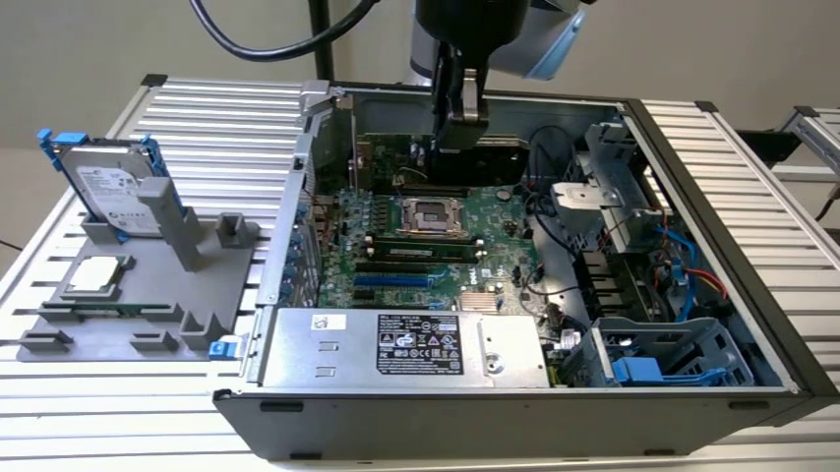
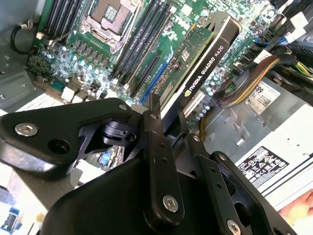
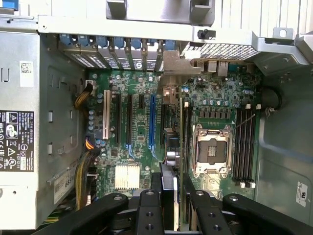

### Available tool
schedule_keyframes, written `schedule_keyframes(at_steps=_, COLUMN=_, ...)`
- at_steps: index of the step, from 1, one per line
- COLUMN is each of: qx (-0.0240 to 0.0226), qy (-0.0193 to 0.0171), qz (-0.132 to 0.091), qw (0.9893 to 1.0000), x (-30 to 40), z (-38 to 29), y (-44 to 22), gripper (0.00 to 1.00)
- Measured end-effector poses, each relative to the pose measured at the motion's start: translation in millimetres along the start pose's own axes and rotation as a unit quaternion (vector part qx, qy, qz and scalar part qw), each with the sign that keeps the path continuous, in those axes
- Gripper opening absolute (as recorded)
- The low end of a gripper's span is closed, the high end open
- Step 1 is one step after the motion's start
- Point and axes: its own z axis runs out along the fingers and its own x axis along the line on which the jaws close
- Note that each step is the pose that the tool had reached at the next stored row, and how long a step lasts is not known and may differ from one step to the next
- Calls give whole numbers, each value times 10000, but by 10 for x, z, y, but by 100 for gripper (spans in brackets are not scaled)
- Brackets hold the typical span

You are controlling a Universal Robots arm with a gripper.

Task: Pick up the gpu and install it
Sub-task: 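Insert the gpu into the slot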

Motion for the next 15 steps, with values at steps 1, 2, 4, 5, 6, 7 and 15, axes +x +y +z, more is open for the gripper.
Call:
schedule_keyframes(at_steps=1, qx=0, qy=-3, qz=0, qw=10000, x=0, z=0, y=0, gripper=0)
schedule_keyframes(at_steps=2, qx=0, qy=-4, qz=0, qw=10000, x=0, z=0, y=0, gripper=0)
schedule_keyframes(at_steps=4, qx=0, qy=-7, qz=0, qw=10000, x=0, z=0, y=0, gripper=0)
schedule_keyframes(at_steps=5, qx=0, qy=-7, qz=0, qw=10000, x=0, z=-1, y=0, gripper=0)
schedule_keyframes(at_steps=6, qx=1, qy=-7, qz=0, qw=10000, x=0, z=0, y=0, gripper=0)
schedule_keyframes(at_steps=7, qx=2, qy=-7, qz=0, qw=10000, x=1, z=4, y=0, gripper=0)
schedule_keyframes(at_steps=15, qx=11, qy=-7, qz=56, qw=10000, x=4, z=54, y=-1, gripper=0)
